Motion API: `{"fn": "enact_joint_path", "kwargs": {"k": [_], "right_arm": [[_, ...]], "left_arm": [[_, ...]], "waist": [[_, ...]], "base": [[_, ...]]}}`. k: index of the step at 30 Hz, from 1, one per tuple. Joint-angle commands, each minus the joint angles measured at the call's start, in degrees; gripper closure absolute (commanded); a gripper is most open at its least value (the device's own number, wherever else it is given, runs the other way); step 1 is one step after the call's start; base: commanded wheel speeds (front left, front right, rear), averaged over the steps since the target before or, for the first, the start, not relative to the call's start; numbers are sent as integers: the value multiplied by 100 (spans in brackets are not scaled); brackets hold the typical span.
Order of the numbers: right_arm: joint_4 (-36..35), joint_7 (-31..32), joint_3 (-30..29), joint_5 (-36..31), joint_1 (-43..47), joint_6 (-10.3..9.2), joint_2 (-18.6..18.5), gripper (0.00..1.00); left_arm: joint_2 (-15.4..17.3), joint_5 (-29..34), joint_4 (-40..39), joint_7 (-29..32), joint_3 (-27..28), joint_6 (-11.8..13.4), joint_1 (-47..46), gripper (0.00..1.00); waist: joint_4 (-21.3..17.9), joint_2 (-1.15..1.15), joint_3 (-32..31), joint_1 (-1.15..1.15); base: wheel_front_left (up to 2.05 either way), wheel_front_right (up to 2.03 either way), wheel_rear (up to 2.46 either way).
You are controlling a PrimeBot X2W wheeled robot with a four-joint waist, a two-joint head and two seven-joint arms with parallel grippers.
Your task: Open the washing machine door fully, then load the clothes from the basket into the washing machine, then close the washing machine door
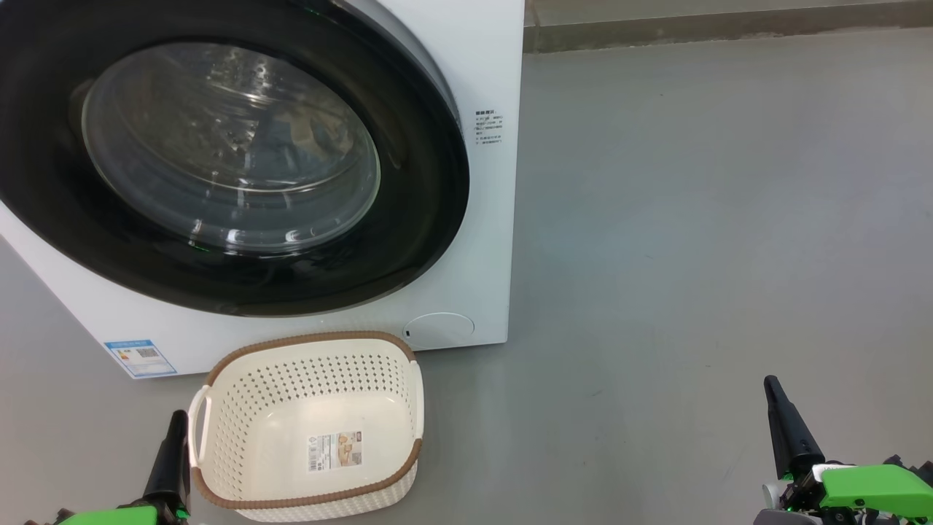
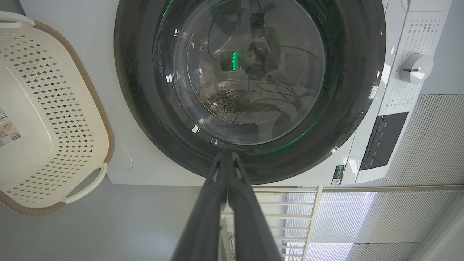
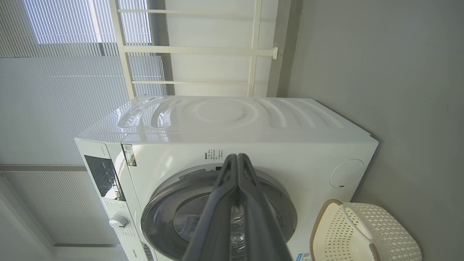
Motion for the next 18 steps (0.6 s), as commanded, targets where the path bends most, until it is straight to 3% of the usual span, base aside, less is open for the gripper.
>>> {"fn": "enact_joint_path", "kwargs": {"k": [1,18], "right_arm": [[-140,44,133,32,-223,-8,-18,100],[-140,43,133,32,-223,-8,-18,100]], "left_arm": [[91,-18,-86,21,183,-60,-229,100],[91,-19,-86,20,182,-60,-229,100]], "waist": [[0,0,0,0],[0,0,0,0]], "base": [[0,0,0],[0,0,0]]}}
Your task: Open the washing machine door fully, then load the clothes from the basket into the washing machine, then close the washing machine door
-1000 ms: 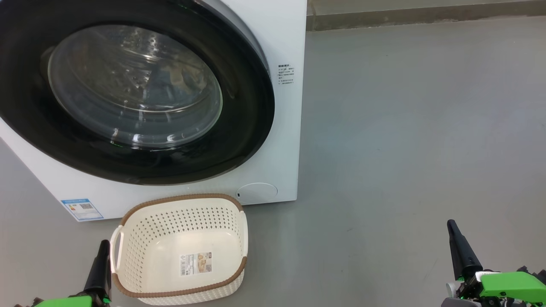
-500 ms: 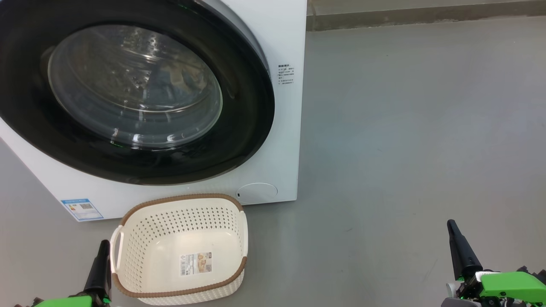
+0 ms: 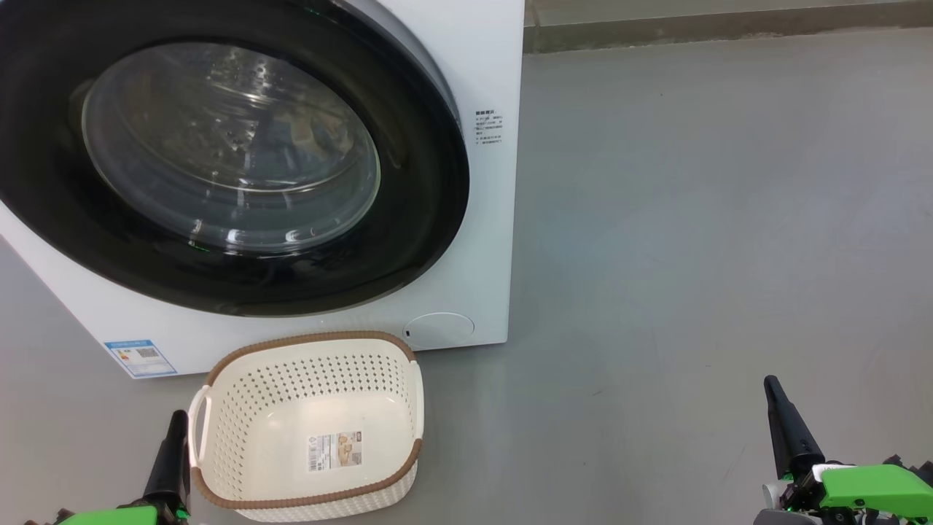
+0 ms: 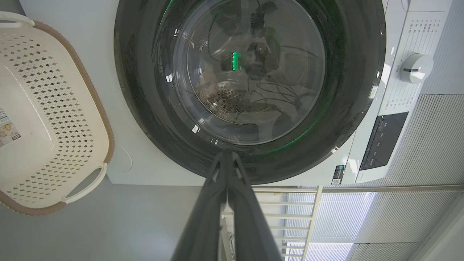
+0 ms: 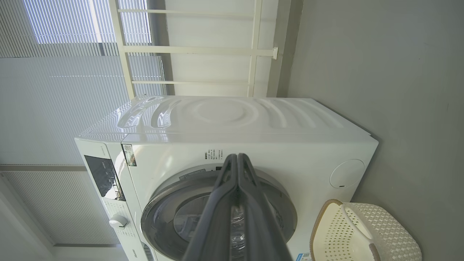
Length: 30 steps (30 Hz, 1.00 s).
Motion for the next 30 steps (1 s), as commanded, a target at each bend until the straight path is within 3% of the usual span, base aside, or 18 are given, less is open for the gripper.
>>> {"fn": "enact_joint_path", "kwargs": {"k": [1,30], "right_arm": [[-140,43,133,32,-223,-8,-19,100],[-140,43,134,32,-223,-8,-19,100]], "left_arm": [[91,-19,-86,20,182,-60,-229,100],[91,-20,-86,19,181,-60,-228,100]], "waist": [[0,0,0,0],[0,0,0,0]], "base": [[0,0,0],[0,0,0]]}}
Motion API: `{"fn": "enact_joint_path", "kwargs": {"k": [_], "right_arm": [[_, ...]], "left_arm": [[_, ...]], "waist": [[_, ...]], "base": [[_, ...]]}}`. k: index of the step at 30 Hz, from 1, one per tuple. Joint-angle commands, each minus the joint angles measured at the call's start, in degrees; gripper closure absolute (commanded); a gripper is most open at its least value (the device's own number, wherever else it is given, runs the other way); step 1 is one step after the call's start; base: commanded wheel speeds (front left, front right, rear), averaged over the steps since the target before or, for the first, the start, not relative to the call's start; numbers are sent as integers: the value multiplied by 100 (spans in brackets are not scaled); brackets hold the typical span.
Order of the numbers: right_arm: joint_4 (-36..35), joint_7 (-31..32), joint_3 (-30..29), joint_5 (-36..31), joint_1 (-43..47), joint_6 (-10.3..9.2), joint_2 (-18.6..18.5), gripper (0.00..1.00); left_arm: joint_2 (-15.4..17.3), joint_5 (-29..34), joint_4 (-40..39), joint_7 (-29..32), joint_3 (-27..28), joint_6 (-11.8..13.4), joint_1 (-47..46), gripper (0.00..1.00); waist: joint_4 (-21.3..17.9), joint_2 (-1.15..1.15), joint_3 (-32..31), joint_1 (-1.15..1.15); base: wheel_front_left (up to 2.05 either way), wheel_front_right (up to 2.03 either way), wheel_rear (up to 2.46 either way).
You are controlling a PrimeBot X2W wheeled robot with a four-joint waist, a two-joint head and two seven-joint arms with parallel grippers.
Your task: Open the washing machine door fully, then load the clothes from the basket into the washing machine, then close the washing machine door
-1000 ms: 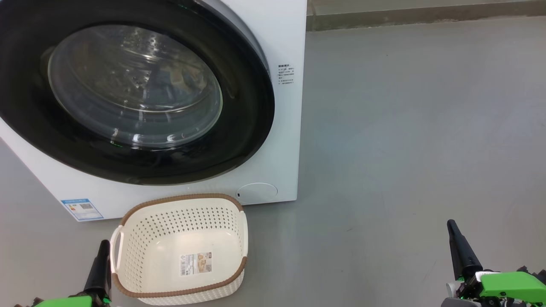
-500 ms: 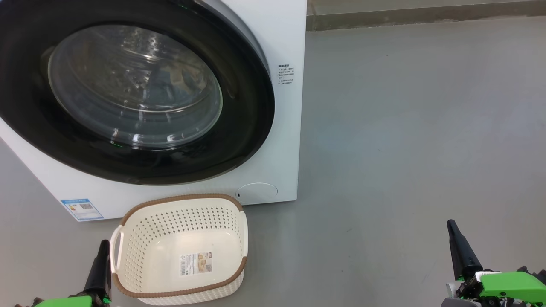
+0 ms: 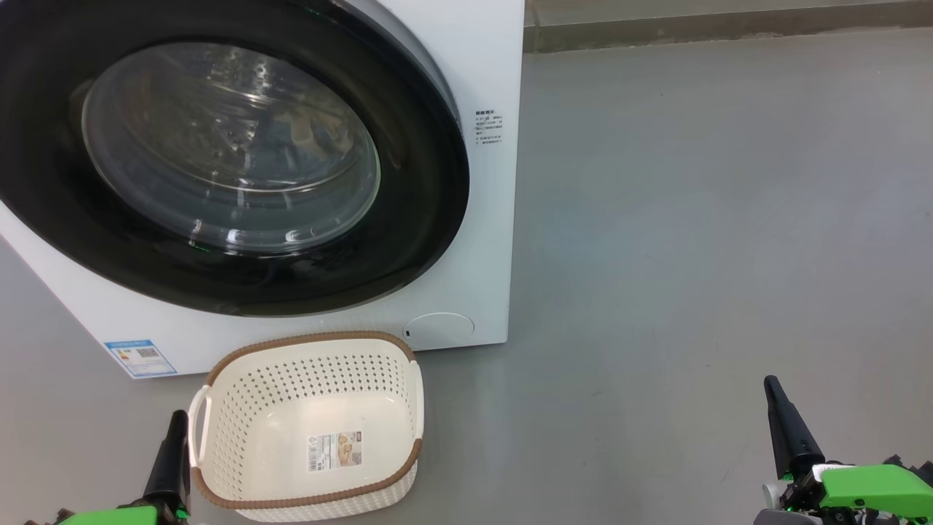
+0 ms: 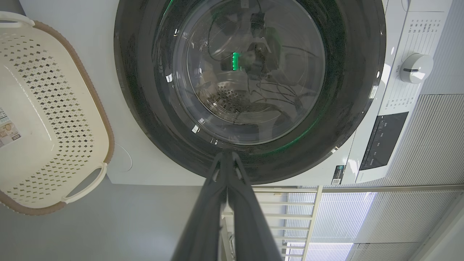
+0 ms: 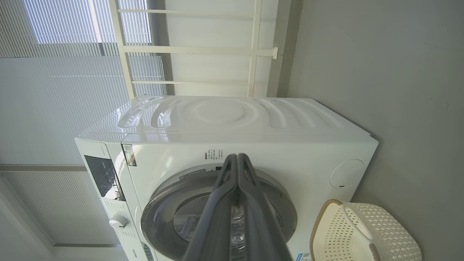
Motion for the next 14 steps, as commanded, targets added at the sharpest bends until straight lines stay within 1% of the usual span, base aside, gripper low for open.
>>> {"fn": "enact_joint_path", "kwargs": {"k": [1,14], "right_arm": [[-140,43,134,32,-223,-8,-19,100],[-140,43,134,33,-223,-8,-19,100]], "left_arm": [[92,-20,-86,19,181,-60,-228,100],[92,-20,-87,19,181,-60,-228,100]], "waist": [[0,0,0,0],[0,0,0,0]], "base": [[0,0,0],[0,0,0]]}}
